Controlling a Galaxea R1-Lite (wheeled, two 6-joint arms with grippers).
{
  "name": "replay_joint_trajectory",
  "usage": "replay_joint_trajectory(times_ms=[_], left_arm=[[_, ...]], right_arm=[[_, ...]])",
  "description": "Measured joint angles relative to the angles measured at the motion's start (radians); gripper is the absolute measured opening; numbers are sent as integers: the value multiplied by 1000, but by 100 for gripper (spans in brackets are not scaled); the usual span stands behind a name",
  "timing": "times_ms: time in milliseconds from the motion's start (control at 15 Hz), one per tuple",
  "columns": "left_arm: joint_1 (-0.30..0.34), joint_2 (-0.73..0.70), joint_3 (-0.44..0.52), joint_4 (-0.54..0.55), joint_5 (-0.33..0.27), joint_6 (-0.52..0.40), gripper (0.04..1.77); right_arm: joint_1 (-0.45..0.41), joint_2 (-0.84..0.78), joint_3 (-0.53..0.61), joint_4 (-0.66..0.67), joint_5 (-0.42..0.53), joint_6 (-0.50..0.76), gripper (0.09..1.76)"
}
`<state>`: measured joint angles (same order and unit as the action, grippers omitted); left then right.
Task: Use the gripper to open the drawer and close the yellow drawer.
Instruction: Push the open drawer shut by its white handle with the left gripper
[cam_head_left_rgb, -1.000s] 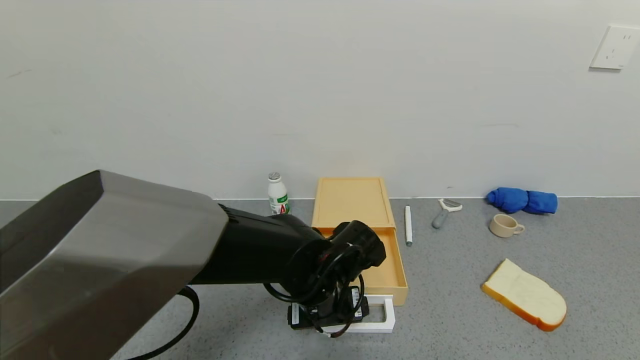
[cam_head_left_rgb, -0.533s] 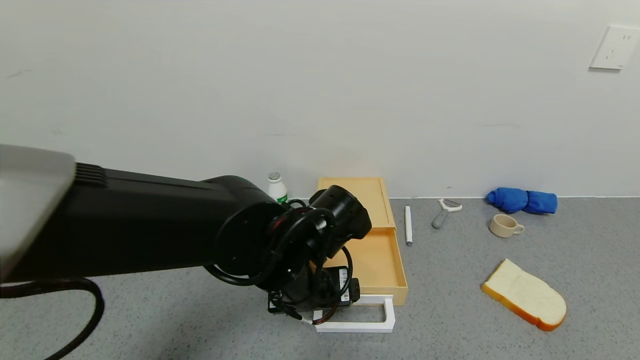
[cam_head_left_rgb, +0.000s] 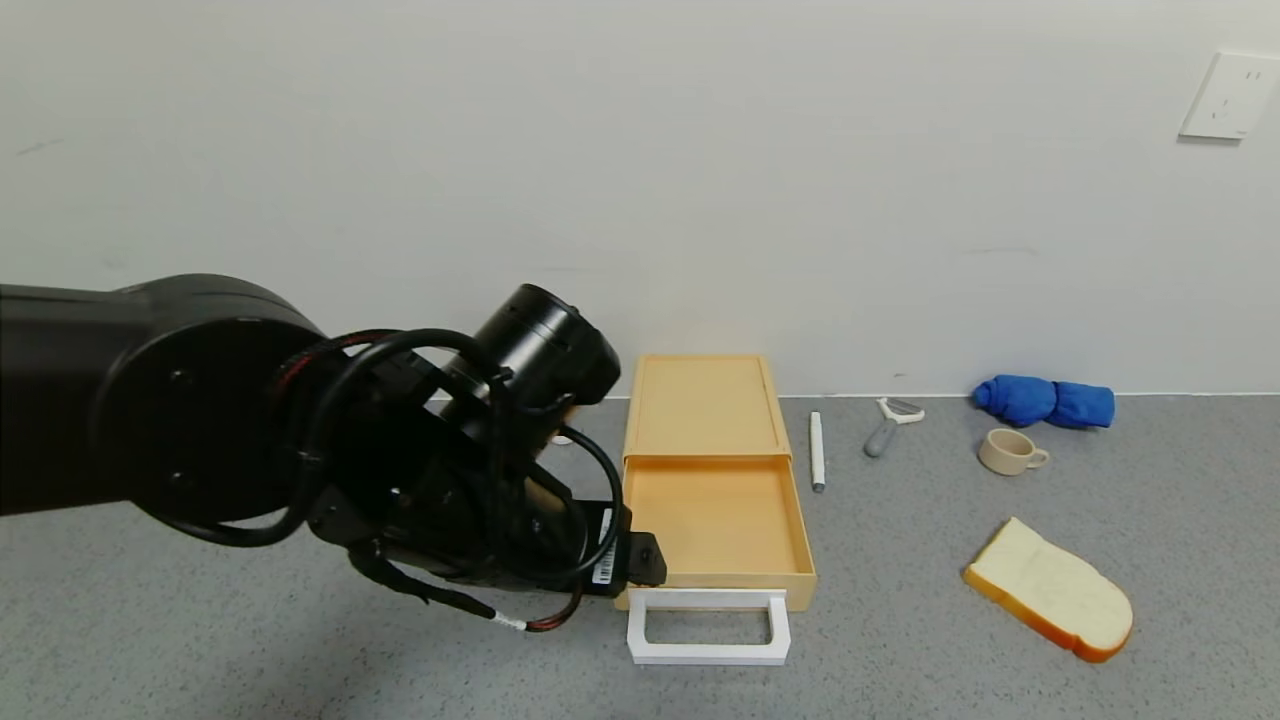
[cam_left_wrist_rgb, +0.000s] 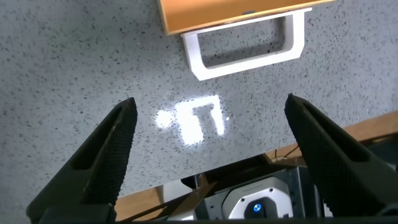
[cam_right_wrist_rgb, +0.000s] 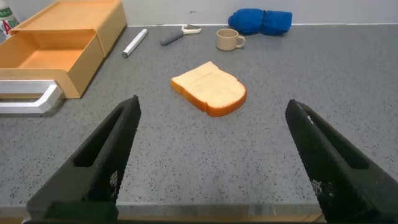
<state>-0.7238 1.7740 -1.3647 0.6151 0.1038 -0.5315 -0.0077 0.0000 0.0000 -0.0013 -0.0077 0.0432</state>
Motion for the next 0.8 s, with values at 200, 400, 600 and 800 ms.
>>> replay_joint_trajectory(times_ms=[200,400,600,800], left_arm=[[99,-58,19,-4,-108,86,172],[197,-101,17,-6,-201,121,172],[236,-122,19,-6,-224,125,172],[241,-127,21,-6,-224,125,172]], right_arm=[[0,0,0,0,0,0,171],[0,0,0,0,0,0,171],[0,0,0,0,0,0,171],[0,0,0,0,0,1,171]])
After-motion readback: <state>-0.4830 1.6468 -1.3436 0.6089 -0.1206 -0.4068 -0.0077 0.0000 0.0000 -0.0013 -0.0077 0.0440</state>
